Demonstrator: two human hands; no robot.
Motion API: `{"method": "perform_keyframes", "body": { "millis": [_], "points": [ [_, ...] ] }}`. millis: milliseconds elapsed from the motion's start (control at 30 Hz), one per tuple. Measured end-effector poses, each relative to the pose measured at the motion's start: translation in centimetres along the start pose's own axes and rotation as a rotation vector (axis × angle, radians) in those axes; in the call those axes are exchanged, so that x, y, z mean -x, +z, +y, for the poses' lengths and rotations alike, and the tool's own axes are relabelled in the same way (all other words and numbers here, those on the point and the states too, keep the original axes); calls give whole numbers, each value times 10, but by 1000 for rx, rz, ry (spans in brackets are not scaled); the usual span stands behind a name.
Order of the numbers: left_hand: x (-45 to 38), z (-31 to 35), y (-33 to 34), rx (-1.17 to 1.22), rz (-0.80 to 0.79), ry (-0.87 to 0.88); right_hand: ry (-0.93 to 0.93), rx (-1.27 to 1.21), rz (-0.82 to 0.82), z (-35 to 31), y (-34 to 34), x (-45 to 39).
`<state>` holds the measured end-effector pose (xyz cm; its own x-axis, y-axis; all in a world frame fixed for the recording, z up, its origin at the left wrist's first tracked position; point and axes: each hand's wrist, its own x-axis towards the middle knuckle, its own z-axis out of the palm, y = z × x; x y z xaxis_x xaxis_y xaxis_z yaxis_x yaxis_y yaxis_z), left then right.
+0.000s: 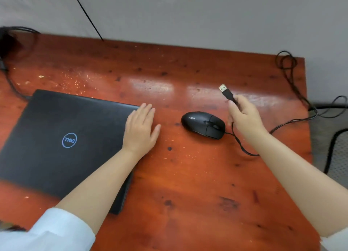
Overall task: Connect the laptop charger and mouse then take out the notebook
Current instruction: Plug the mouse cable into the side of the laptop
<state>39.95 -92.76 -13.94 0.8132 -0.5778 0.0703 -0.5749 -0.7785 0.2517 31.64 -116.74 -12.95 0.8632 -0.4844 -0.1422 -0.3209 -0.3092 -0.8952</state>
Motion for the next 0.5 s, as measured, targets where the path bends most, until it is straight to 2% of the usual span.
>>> {"method": "perform_keyframes", "body": {
  "millis": [100,200,333,500],
  "points": [
    [-10,53,9,94,-247,239,201,-477,83,3,-15,8],
    [-29,99,25,20,-423,374,239,-584,52,6,-28,17],
    [-38,117,29,-195,-421,401,251,-489,116,10,-46,30],
    [-23,115,17,-177,-305,309,256,-486,151,11,-73,35]
  ]
}}
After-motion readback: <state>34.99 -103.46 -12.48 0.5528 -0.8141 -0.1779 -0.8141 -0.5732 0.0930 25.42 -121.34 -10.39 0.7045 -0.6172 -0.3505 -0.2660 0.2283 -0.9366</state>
